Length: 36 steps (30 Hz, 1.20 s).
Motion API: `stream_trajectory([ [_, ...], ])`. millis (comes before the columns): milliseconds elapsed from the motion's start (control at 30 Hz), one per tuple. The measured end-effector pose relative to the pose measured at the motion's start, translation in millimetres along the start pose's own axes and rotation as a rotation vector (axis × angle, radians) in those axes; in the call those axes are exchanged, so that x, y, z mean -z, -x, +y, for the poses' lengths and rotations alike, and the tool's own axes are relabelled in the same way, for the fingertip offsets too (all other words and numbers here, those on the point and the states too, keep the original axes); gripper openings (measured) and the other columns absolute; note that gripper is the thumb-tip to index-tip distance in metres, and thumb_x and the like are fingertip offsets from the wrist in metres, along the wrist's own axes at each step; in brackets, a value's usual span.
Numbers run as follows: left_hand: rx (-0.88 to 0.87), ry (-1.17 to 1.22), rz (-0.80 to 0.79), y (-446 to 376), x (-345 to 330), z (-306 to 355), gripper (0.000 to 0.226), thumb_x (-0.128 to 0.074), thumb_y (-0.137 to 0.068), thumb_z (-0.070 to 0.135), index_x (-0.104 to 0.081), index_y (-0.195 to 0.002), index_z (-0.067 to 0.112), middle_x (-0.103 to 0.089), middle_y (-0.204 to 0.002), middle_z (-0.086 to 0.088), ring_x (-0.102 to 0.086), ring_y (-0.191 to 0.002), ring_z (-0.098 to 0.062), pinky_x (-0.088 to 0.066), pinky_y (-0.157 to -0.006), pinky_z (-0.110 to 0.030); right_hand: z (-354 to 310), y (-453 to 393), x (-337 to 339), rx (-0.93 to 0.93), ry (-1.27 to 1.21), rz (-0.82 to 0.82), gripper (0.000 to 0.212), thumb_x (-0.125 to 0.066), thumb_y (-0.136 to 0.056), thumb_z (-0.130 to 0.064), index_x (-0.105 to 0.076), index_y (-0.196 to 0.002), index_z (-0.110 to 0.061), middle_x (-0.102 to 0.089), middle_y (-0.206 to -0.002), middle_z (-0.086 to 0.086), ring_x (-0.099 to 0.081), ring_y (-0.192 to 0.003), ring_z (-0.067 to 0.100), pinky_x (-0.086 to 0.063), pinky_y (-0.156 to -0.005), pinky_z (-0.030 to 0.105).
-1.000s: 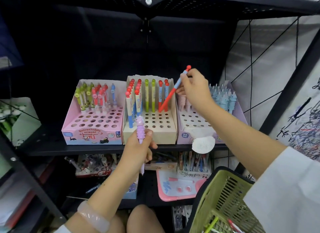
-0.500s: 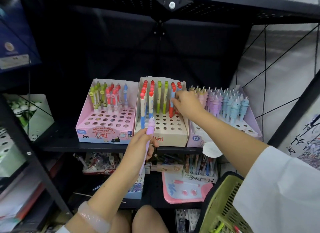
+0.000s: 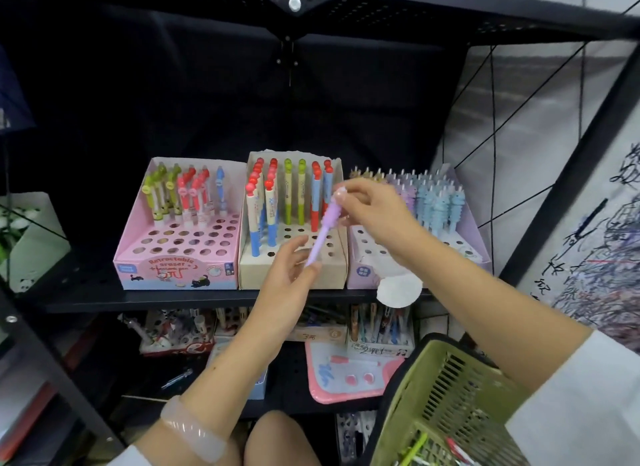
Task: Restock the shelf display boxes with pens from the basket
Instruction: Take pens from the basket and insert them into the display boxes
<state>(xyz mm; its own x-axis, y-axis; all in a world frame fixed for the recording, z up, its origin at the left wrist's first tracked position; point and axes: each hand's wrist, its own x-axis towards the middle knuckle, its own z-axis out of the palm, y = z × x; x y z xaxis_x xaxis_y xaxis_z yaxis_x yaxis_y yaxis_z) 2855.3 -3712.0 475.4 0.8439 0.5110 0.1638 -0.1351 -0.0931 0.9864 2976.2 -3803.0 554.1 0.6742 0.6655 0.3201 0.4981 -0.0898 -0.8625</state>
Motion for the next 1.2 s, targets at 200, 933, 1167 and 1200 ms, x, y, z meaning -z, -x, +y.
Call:
stream_trajectory([
  [200, -0.021, -0.038, -0.055, -0.8, -8.3, 4.8, 0.028, -0.047, -0.096, 0.015, -0.053, -0.118, 0.03, -0.055, -0.119, 0.022, -0.047, -0.096, 0.025, -0.036, -0.075, 0.006, 16.0, -23.3, 84.8, 0.117, 0.383, 0.506, 0.022, -0.048, -0.095, -0.018, -0.061, -0.112, -0.013, -0.063, -0.087, -0.001, -0.063, -0.082, 0.022, -0.053, -0.077, 0.033],
  [933, -0.025, -0.113, -0.077, 1.6, -21.7, 0.0, 0.029, -0.048, -0.094, 0.01, -0.054, -0.118, 0.025, -0.058, -0.117, 0.015, -0.05, -0.098, 0.02, -0.037, -0.075, 0.004, 64.2, -38.2, 105.1, -0.018, 1.084, 0.345, 0.03, -0.046, -0.095, -0.015, -0.047, -0.123, -0.004, -0.056, -0.11, 0.025, -0.049, -0.104, 0.04, -0.039, -0.078, 0.04],
  [1167, -0.041, -0.1, -0.101, 5.2, -27.1, 2.9, 0.028, -0.048, -0.094, 0.01, -0.055, -0.105, 0.035, -0.06, -0.113, 0.017, -0.052, -0.097, 0.018, -0.038, -0.073, 0.004, 80.9, -31.9, 114.3, -0.088, 1.249, 0.136, 0.047, -0.049, -0.092, -0.023, -0.042, -0.138, -0.016, -0.039, -0.141, 0.012, -0.025, -0.134, 0.029, -0.026, -0.103, 0.046],
  [1200, -0.044, -0.098, -0.105, 6.0, -28.7, 3.2, 0.028, -0.049, -0.094, 0.011, -0.056, -0.104, 0.036, -0.06, -0.113, 0.017, -0.052, -0.096, 0.019, -0.038, -0.073, 0.004, 82.7, -28.5, 114.8, -0.092, 1.234, 0.119, 0.05, -0.05, -0.092, -0.024, -0.039, -0.14, -0.018, -0.037, -0.143, 0.012, -0.023, -0.136, 0.029, -0.024, -0.105, 0.046],
])
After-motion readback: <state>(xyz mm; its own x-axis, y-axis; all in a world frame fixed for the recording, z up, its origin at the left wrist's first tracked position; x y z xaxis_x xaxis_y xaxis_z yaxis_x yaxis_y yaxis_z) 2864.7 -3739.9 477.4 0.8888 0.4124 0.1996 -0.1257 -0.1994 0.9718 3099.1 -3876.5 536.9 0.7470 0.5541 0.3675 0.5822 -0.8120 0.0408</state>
